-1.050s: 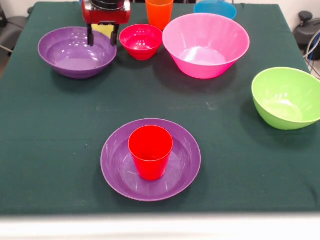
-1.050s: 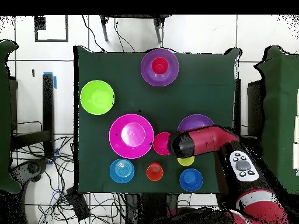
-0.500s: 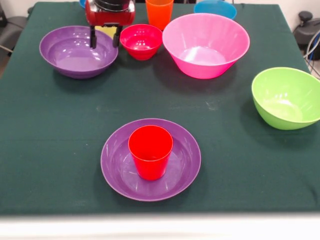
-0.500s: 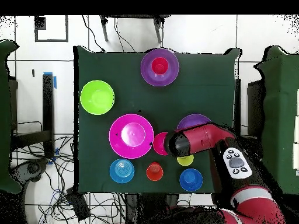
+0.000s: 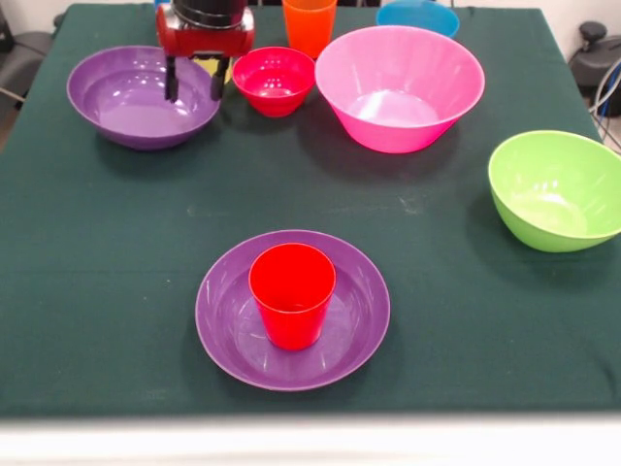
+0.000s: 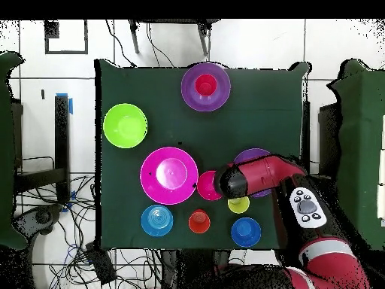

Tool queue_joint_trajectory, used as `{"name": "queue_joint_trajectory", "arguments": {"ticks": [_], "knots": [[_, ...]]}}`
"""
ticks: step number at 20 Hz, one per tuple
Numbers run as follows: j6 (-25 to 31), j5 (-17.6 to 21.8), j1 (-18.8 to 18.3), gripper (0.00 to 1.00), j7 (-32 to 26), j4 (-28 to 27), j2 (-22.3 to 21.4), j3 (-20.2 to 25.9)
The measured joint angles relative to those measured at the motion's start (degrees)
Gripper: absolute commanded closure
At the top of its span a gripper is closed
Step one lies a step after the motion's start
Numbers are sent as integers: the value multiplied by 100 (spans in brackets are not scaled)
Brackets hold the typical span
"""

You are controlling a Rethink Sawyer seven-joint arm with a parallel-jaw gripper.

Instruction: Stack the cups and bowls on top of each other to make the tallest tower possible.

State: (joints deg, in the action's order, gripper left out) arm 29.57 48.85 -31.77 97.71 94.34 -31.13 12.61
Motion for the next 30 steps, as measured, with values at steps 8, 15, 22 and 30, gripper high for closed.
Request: {"name": "queue_joint_trajectory", "arguments": {"ticks": [8, 15, 22, 30], "knots": [[0, 358, -25, 0, 0, -549, 280, 10], [4, 443, -111, 0, 0, -840, 454, 59], [154, 444, -121, 0, -71, -874, 400, 113], [243, 546, -106, 0, -275, -1079, 379, 139]]}}
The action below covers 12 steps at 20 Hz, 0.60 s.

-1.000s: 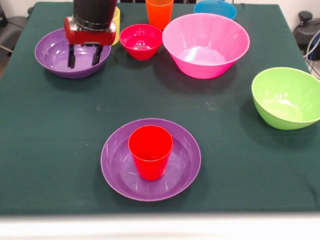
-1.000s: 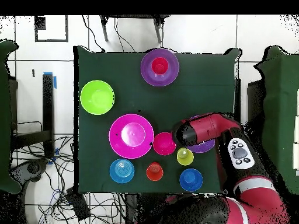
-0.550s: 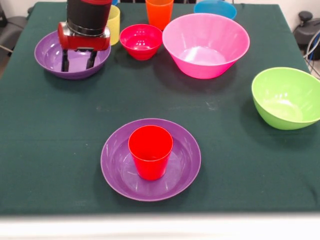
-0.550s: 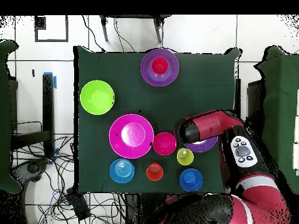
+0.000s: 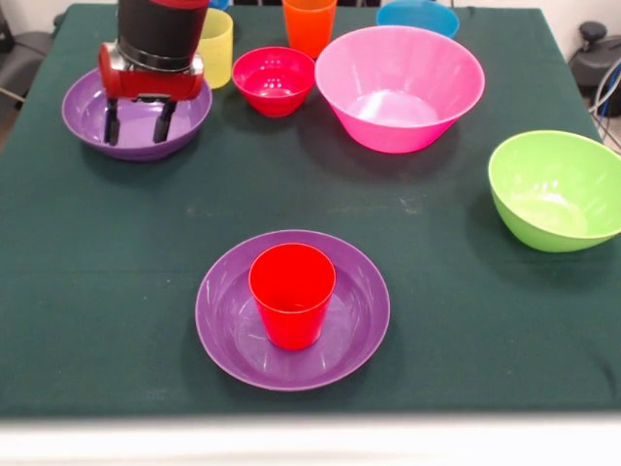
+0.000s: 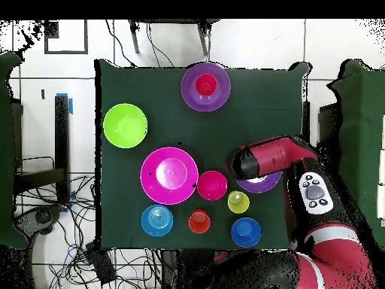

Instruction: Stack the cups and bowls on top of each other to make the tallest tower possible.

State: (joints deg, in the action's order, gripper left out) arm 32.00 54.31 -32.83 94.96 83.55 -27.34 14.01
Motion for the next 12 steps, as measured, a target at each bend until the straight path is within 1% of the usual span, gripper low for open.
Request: {"name": "queue_joint_trajectory", "arguments": {"ticks": [12], "knots": [[1, 407, 13, 0, -84, -452, 2, 17]]}}
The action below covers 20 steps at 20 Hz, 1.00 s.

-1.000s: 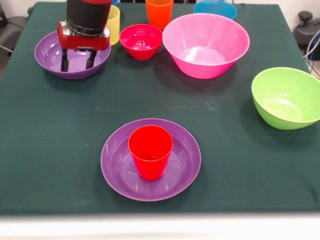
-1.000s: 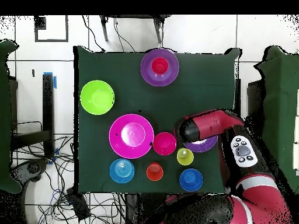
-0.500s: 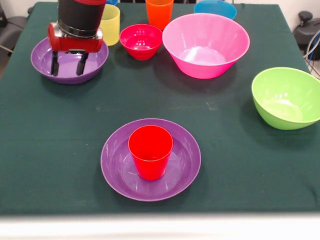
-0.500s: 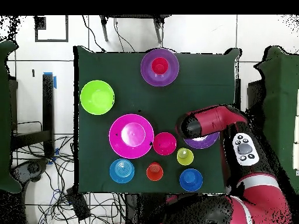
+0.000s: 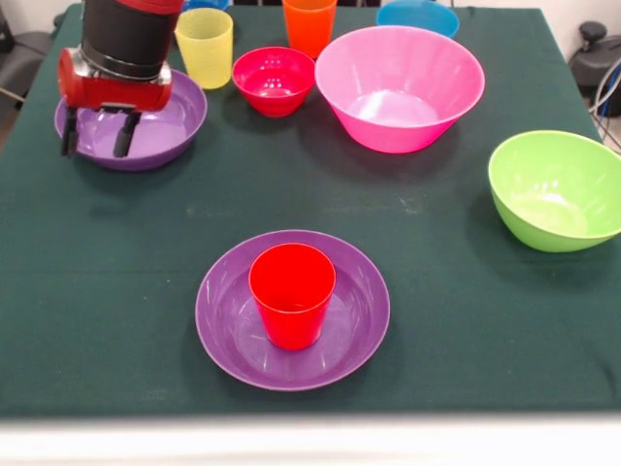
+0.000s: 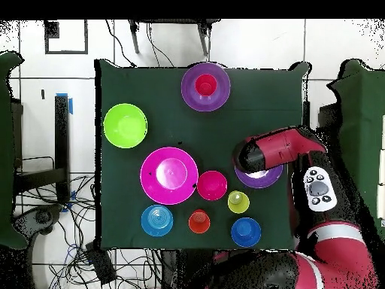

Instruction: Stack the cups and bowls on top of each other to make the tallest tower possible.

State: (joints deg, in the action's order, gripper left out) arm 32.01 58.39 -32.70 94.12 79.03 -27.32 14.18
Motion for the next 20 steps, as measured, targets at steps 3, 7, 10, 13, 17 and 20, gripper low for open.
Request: {"name": "queue_joint_trajectory", "arguments": {"ticks": [3, 7, 10, 13, 17, 20], "knots": [[0, 50, 0, 0, -5, -85, 7, 0], [1, 71, -15, 0, -6, -287, 86, 14], [1, 71, -48, 0, -41, -448, 180, 50], [2, 72, -84, 0, -100, -589, 277, 92], [1, 73, -140, 0, -211, -775, 424, 173], [1, 74, -189, 0, -373, -852, 489, 243]]}}
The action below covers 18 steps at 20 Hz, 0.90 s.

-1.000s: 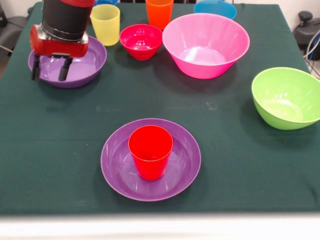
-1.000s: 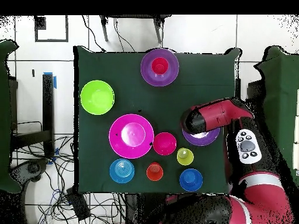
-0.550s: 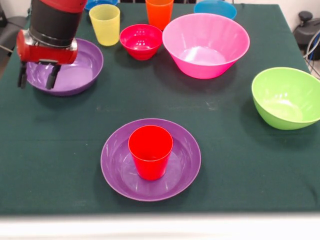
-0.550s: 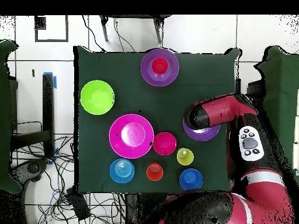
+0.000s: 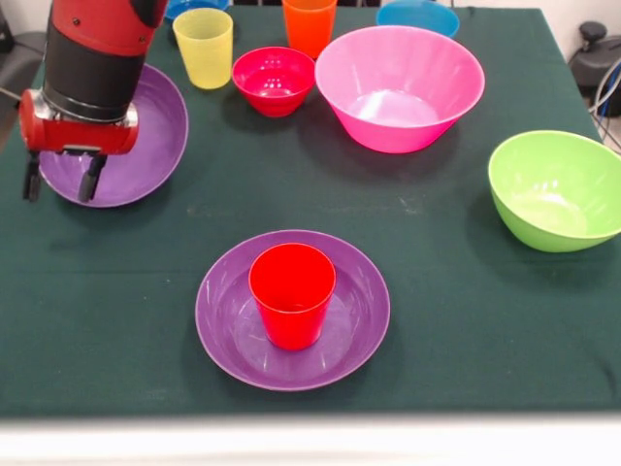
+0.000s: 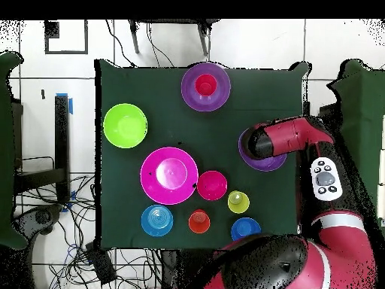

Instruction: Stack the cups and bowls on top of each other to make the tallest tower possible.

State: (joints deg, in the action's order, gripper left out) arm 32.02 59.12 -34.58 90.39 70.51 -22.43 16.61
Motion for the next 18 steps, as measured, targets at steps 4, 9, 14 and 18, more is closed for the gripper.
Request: {"name": "queue_joint_trajectory", "arguments": {"ticks": [4, 9, 14, 18], "knots": [[56, -90, -32, 0, -214, 36, -54, 29], [565, -486, -19, 0, -511, 320, -425, 35], [1229, -765, 66, 0, -589, 545, -860, 36], [1591, -868, 140, 0, -589, 590, -1116, 40]]}}
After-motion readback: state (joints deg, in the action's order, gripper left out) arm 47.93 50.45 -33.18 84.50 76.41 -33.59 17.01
